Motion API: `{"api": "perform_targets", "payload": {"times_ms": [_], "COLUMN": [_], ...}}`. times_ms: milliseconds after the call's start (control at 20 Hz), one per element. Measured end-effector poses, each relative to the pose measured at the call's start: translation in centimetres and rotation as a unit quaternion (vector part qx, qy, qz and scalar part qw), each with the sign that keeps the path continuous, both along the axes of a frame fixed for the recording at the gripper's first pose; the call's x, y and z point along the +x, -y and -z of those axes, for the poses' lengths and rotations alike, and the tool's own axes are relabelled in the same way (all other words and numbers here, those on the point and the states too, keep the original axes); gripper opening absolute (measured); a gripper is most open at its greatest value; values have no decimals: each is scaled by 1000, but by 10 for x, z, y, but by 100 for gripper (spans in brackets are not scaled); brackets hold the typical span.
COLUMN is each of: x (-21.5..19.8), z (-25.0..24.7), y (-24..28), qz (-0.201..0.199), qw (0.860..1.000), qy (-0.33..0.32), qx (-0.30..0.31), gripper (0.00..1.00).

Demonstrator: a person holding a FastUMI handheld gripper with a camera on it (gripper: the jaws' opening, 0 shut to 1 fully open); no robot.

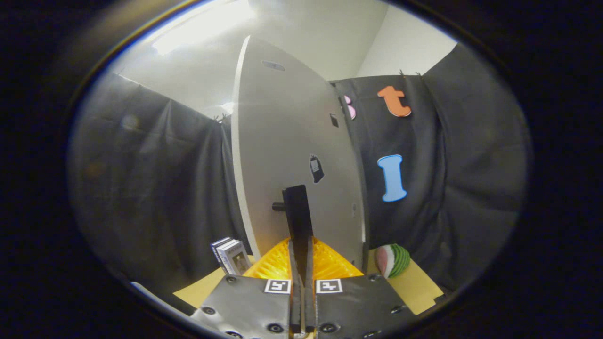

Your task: Open the shoe cabinet door, grab the shoes and put them into the shoe cabinet, then close the shoe cabinet door.

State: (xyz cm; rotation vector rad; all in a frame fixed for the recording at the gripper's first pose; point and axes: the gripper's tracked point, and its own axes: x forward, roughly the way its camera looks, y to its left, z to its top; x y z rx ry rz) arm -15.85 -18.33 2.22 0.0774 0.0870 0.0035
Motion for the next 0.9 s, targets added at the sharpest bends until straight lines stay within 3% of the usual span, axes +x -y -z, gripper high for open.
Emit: {"api": "perform_targets", "payload": {"times_ms": [600, 900], "x": [-41, -55], "z": [-13, -21], "y": [152, 176], "qz": [115, 125], "qw": [993, 992], "qy": [18, 28], "qx": [11, -13], "gripper": [3, 2]}}
